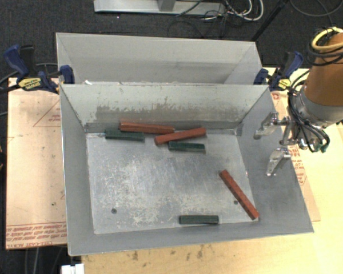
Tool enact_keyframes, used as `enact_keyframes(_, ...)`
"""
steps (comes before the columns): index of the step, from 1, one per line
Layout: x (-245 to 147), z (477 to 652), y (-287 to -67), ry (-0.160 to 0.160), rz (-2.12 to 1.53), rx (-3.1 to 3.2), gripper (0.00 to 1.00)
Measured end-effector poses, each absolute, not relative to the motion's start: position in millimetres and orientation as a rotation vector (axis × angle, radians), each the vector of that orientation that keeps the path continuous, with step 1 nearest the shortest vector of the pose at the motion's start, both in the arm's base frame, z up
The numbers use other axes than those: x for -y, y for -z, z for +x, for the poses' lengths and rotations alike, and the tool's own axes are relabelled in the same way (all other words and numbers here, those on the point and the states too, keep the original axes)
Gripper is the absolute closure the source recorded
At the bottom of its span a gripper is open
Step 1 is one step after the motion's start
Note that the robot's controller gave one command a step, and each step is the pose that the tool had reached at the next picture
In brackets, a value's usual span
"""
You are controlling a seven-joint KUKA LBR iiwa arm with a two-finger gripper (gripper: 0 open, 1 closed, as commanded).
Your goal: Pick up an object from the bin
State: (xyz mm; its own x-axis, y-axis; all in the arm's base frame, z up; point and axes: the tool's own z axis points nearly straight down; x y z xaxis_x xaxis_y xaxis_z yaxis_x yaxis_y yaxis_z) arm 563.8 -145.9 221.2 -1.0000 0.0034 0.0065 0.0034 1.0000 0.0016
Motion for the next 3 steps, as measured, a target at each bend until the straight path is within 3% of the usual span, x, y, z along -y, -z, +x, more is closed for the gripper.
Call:
enact_keyframes(1, 145.2, 565.5, -225.8, 0.000, 0.000, 3.143, 0.00)
enact_keyframes(2, 129.8, 529.6, -174.4, -0.002, -0.018, 3.148, 0.00)
enact_keyframes(3, 106.2, 548.8, -108.8, 0.000, -0.170, 3.143, 0.00)
